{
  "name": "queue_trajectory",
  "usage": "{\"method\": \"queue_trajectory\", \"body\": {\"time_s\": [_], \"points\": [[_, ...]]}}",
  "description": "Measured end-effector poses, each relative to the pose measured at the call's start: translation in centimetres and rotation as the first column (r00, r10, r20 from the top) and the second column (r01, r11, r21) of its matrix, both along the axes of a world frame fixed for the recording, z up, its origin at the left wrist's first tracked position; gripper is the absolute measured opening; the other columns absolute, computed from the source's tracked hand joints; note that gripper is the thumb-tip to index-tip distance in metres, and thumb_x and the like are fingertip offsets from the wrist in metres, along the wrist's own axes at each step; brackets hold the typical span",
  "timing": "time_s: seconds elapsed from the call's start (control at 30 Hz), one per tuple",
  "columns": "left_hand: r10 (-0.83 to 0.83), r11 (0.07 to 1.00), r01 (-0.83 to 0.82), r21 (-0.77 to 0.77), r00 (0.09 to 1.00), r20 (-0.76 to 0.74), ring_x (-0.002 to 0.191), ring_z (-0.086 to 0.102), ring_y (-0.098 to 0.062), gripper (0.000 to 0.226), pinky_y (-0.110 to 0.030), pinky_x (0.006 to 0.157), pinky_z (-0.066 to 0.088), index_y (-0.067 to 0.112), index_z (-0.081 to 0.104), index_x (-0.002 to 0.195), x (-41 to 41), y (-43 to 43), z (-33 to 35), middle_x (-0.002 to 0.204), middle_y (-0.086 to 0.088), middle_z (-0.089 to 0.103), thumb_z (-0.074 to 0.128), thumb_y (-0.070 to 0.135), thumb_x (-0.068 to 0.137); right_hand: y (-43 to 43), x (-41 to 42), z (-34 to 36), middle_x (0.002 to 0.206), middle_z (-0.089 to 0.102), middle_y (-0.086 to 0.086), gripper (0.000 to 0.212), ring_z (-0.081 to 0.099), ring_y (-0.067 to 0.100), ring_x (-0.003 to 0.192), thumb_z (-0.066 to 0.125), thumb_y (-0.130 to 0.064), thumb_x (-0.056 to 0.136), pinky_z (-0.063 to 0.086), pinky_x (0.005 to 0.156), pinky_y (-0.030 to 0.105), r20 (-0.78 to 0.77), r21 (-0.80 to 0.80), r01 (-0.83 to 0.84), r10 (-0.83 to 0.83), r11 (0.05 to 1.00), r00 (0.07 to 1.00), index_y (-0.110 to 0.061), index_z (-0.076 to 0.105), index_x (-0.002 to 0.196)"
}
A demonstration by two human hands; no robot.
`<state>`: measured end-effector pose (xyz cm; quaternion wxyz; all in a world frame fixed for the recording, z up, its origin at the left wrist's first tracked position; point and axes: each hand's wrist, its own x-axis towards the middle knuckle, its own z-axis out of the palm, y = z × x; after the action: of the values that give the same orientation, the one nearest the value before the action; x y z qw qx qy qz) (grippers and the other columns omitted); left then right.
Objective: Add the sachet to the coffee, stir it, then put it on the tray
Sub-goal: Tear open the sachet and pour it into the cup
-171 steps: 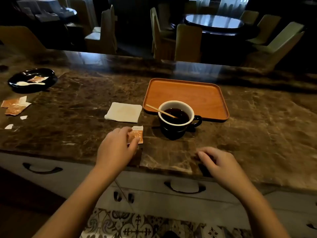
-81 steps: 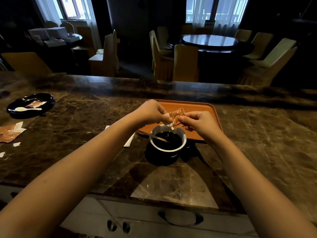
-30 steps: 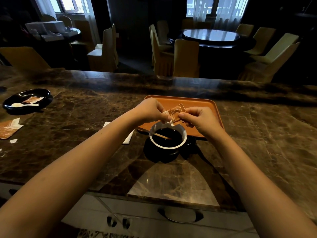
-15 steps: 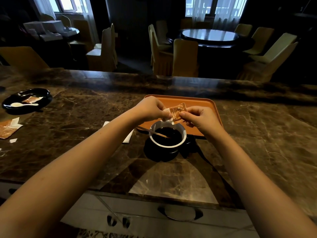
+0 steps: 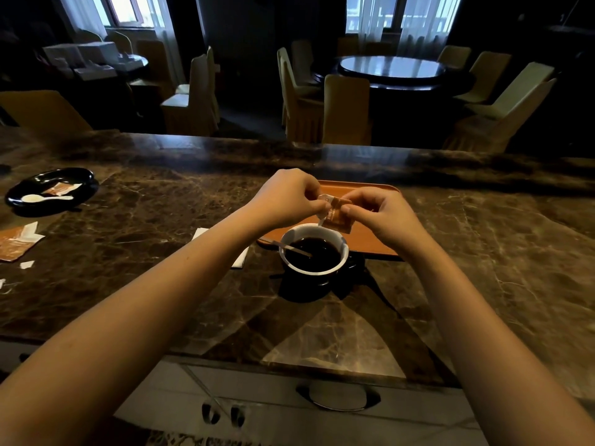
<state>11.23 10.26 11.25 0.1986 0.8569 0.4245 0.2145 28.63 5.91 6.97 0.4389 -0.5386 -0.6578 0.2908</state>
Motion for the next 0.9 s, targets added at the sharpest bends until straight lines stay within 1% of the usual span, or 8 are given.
{"method": "queue_trajectory", "body": {"time_s": [0.1, 0.23, 0.33, 0.47, 0.57, 0.67, 0.77, 0.9], "points": [[-0.012, 1.0, 0.012, 0.001, 0.997, 0.079, 0.076, 0.057, -0.011, 0.018, -0.021, 0.069, 0.045, 0.011, 0.066, 0.091, -0.3, -0.5, 0.0, 0.083, -0.001, 0.064, 0.062, 0.026, 0.082, -0.7, -0.2, -0.1, 0.076, 0.069, -0.008, 0.015, 0.064, -0.001, 0.068, 0.061, -0.012, 0.088, 0.048, 0.057, 0.01, -0.122, 0.001, 0.008, -0.007, 1.0, 0.992, -0.025, 0.067, 0.085], [0.002, 0.985, 0.038, -0.17, 0.973, 0.229, 0.086, 0.06, -0.008, 0.02, -0.018, 0.075, 0.046, 0.017, 0.066, 0.098, -1.2, -1.5, -0.9, 0.095, 0.001, 0.066, 0.064, 0.025, 0.08, -1.9, -0.5, -0.7, 0.075, 0.073, -0.003, 0.009, 0.067, 0.009, 0.067, 0.06, -0.01, 0.088, 0.053, 0.058, 0.016, -0.374, -0.064, -0.01, -0.015, 0.998, 0.927, -0.016, 0.067, 0.091], [0.044, 0.97, 0.043, -0.239, 0.936, 0.348, 0.093, 0.062, -0.006, 0.02, -0.019, 0.08, 0.048, 0.018, 0.067, 0.097, -1.5, -2.3, -1.5, 0.099, 0.003, 0.069, 0.066, 0.024, 0.078, -2.6, -1.4, -1.0, 0.079, 0.075, 0.002, 0.013, 0.07, 0.017, 0.07, 0.059, -0.009, 0.088, 0.057, 0.061, 0.022, -0.454, -0.088, -0.041, -0.004, 0.995, 0.891, -0.01, 0.064, 0.1], [0.104, 0.966, 0.018, -0.257, 0.887, 0.45, 0.084, 0.064, 0.002, 0.011, -0.014, 0.071, 0.051, 0.025, 0.068, 0.088, -1.9, -3.1, -1.7, 0.088, 0.012, 0.069, 0.067, 0.023, 0.078, -3.1, -2.6, -0.7, 0.088, 0.073, 0.007, 0.015, 0.071, 0.018, 0.072, 0.059, -0.011, 0.088, 0.058, 0.06, 0.023, -0.421, -0.057, -0.029, 0.002, 0.998, 0.907, -0.01, 0.062, 0.104], [0.131, 0.963, 0.012, -0.268, 0.852, 0.507, 0.078, 0.064, 0.007, 0.009, -0.006, 0.062, 0.049, 0.027, 0.068, 0.085, -2.6, -3.6, -1.8, 0.083, 0.014, 0.069, 0.066, 0.022, 0.078, -3.2, -3.2, -0.6, 0.092, 0.07, 0.001, 0.012, 0.068, 0.006, 0.076, 0.06, -0.014, 0.088, 0.053, 0.06, 0.015, -0.273, 0.043, 0.042, -0.029, 0.998, 0.961, -0.014, 0.064, 0.1], [0.171, 0.959, -0.012, -0.284, 0.822, 0.543, 0.071, 0.063, 0.007, 0.009, -0.005, 0.054, 0.045, 0.031, 0.069, 0.077, -3.1, -4.1, -1.9, 0.073, 0.017, 0.069, 0.066, 0.022, 0.079, -3.5, -3.5, -0.5, 0.092, 0.07, -0.003, 0.01, 0.066, 0.002, 0.08, 0.059, -0.016, 0.09, 0.05, 0.064, 0.013, -0.228, 0.117, 0.054, -0.026, 0.992, 0.973, -0.017, 0.066, 0.096], [0.193, 0.952, -0.018, -0.306, 0.812, 0.551, 0.071, 0.064, 0.007, 0.01, -0.007, 0.055, 0.046, 0.032, 0.07, 0.076, -3.5, -4.5, -2.2, 0.07, 0.019, 0.07, 0.066, 0.023, 0.079, -3.7, -3.8, -0.4, 0.097, 0.07, -0.005, 0.012, 0.066, 0.004, 0.087, 0.058, -0.016, 0.09, 0.051, 0.068, 0.015, -0.24, 0.151, 0.061, -0.023, 0.987, 0.97, -0.018, 0.066, 0.099], [0.225, 0.949, -0.042, -0.313, 0.785, 0.577, 0.076, 0.063, 0.006, 0.01, -0.014, 0.065, 0.048, 0.03, 0.071, 0.082, -4.0, -4.9, -2.7, 0.078, 0.018, 0.071, 0.063, 0.024, 0.081, -4.0, -3.9, -0.4, 0.081, 0.071, -0.012, 0.014, 0.066, 0.001, 0.08, 0.063, -0.017, 0.086, 0.05, 0.063, 0.015, -0.26, 0.097, -0.015, 0.04, 0.995, 0.965, -0.029, 0.069, 0.082]]}}
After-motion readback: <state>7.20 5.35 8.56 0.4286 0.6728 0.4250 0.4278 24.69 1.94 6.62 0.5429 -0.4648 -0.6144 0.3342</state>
